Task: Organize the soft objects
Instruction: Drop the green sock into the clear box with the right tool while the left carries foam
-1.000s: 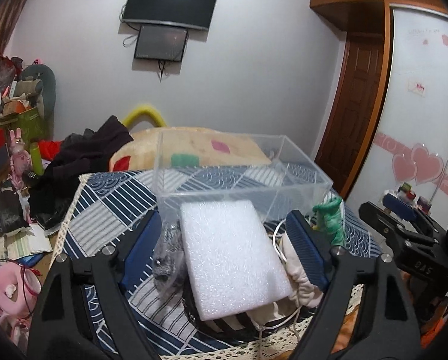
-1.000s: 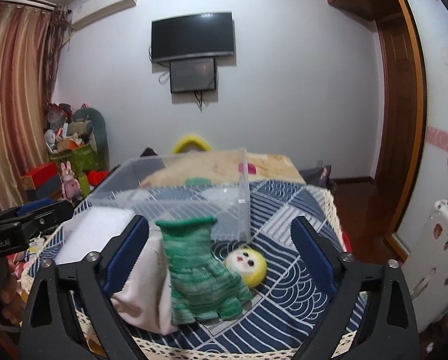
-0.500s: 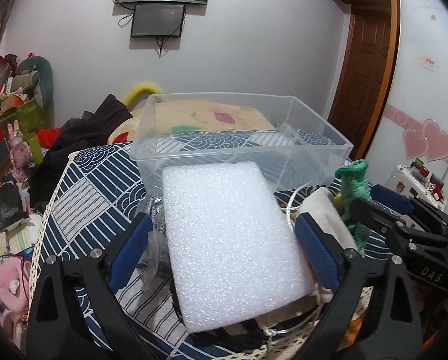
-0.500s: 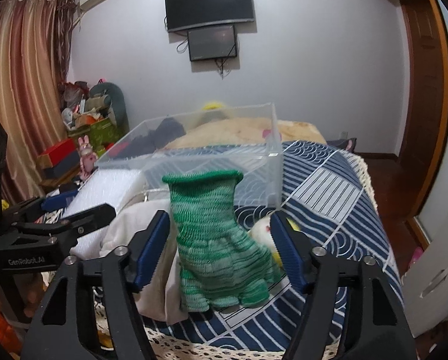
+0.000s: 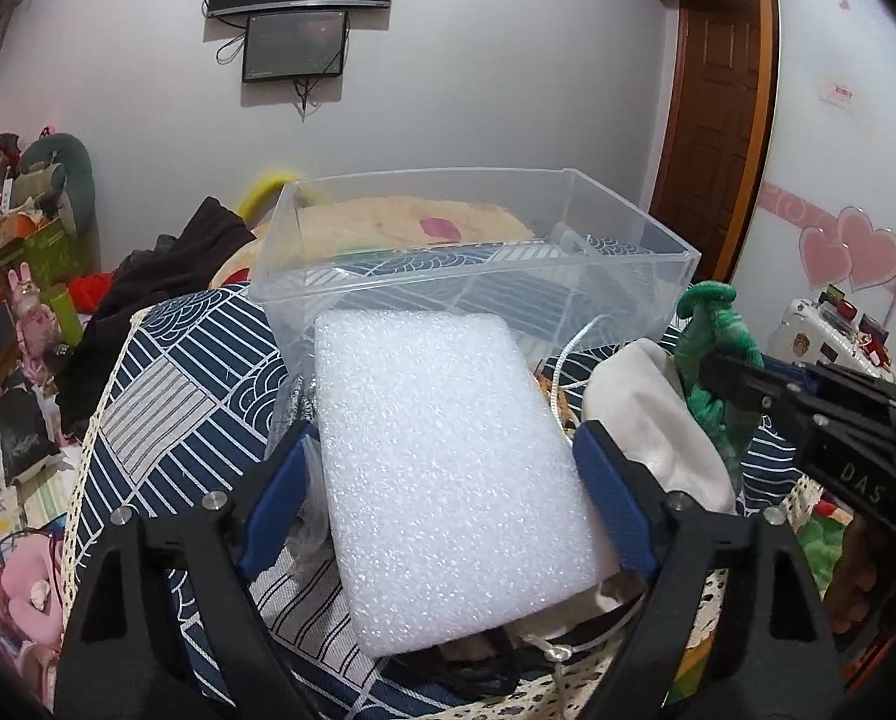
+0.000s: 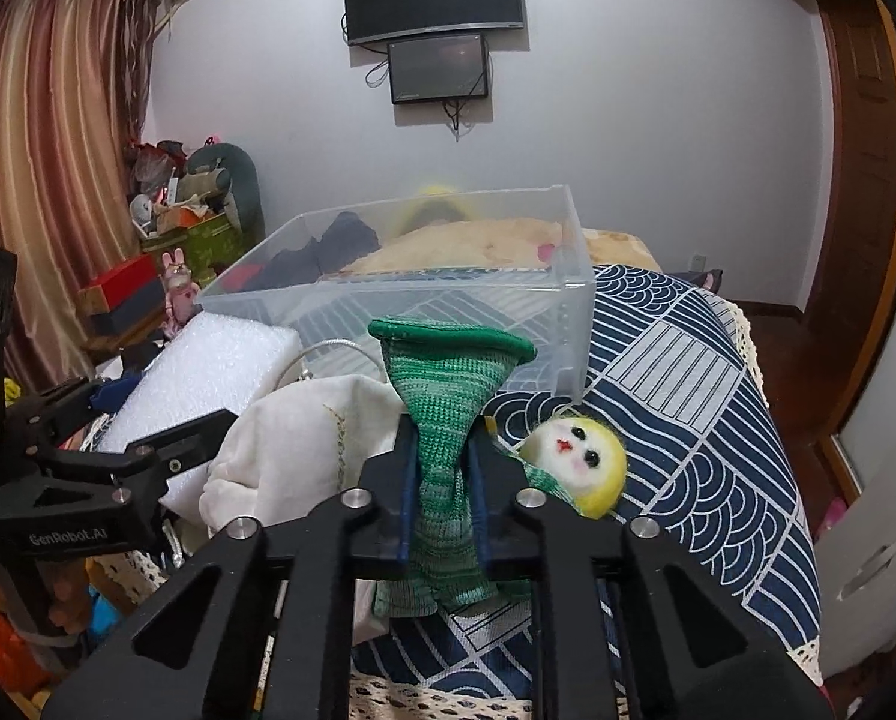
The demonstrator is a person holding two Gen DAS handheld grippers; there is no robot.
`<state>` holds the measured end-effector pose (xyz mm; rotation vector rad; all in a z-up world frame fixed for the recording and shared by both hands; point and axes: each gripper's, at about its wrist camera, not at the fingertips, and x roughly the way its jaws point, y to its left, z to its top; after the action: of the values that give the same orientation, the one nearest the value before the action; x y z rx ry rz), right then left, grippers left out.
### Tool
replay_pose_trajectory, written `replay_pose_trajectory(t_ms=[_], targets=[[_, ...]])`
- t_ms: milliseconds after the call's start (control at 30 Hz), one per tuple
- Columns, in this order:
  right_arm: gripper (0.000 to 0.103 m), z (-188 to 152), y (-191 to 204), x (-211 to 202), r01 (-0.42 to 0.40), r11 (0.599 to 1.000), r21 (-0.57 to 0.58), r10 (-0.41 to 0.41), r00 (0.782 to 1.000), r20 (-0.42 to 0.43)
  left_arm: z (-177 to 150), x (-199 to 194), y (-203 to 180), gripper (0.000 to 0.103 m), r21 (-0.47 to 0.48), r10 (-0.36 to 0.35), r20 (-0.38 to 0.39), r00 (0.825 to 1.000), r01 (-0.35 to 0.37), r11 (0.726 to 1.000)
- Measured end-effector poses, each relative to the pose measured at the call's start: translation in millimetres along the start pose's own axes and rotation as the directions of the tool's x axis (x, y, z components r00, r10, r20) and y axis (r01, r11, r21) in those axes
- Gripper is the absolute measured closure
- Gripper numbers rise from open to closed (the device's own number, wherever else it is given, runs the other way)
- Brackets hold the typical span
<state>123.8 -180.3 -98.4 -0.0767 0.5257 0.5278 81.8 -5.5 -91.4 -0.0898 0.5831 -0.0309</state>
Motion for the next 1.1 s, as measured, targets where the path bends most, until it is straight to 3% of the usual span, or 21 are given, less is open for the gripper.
replay_pose_trajectory(t_ms=[167,600,1100], targets=[[0.091,4.6,-0.9,-10.7,0.006,1.000,0.006,-0.006,0.999,0.036,1.8,-7.6,0.7,0.018,-0.004,-0.010,0.016,1.000,0.011,1.000],[0.092,29.3,-5.7,-36.2,0.013,1.000,0.021,-0.016,0.990,0.138,31.7,-50.3,9.7,0.018,-0.001,-0.016,0.153,0.988,0.016,1.000],[0.091,81.0,0.9,-25.2,0.027,0.999,-0.028,-0.020,0.977,0.213,99.3,-17.9,38.5,0.018,-0.058,-0.106,0.109,0.988,0.112,0.992]])
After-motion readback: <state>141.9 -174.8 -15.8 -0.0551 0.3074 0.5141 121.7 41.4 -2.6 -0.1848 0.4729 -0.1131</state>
